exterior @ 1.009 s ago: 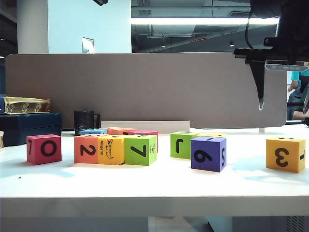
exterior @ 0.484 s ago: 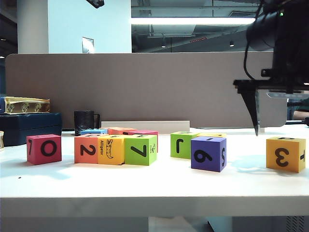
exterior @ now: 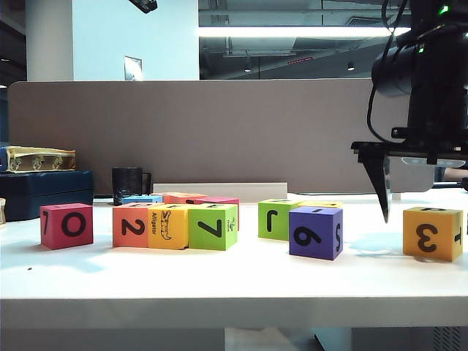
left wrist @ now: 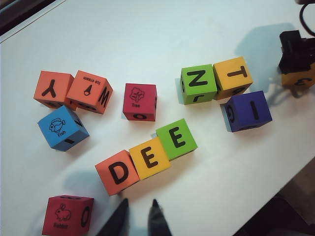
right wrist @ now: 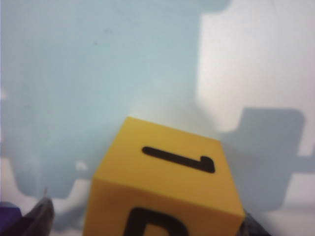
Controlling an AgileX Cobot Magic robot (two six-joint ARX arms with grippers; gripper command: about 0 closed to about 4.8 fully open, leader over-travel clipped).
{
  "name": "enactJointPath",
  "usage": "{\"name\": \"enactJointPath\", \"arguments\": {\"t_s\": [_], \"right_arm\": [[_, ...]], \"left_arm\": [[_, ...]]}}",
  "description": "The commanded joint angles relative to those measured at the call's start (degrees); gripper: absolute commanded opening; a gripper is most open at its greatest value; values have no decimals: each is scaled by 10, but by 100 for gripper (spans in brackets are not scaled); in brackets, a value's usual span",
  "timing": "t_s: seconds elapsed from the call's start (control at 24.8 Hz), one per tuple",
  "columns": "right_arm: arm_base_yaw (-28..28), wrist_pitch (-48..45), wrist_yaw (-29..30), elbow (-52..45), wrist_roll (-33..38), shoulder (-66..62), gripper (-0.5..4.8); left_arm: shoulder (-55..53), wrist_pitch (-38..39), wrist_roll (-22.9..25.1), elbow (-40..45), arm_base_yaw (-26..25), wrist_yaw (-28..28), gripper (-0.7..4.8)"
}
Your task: Select the appropriate blocks from the scattered letter blocks on the table and arrange them in a row to spell out "DEEP".
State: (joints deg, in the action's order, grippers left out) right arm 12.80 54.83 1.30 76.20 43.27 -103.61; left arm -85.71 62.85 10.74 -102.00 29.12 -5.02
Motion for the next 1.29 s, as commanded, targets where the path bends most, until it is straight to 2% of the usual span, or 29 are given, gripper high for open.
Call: {"name": "enactJointPath", "arguments": {"t_s": [0.04, 0.08, 0.28, 0.32, 0.52, 0.81, 0.89, 0.97, 1.13, 1.29], "right_arm": [[0, -4, -1, 1, 2, 0, 479], [0, -6, -1, 1, 1, 0, 458], [0, -13, -1, 1, 0, 0, 278], [0, -13, -1, 1, 0, 0, 259], [0, -20, 8, 7, -3, 0, 260], [1, -27, 81, 66, -44, 0, 260], [4, -28, 130, 94, -47, 0, 260], [11, -28, 164, 114, -53, 0, 260], [31, -33, 190, 123, -74, 0, 260], [74, -65, 207, 123, -84, 0, 260]], "left_arm": [[3, -3, 2, -2, 0, -2, 48], [3, -3, 2, -2, 0, -2, 48], [3, -3, 2, -2, 0, -2, 48], [3, -2, 2, -2, 0, -2, 48], [3, 1, 2, -2, 0, -2, 48], [3, -5, 2, -2, 0, -2, 48], [3, -11, 2, -2, 0, -2, 48], [3, -14, 2, -2, 0, -2, 48], [3, -21, 2, -2, 0, -2, 48], [3, -23, 1, -2, 0, -2, 48]]}}
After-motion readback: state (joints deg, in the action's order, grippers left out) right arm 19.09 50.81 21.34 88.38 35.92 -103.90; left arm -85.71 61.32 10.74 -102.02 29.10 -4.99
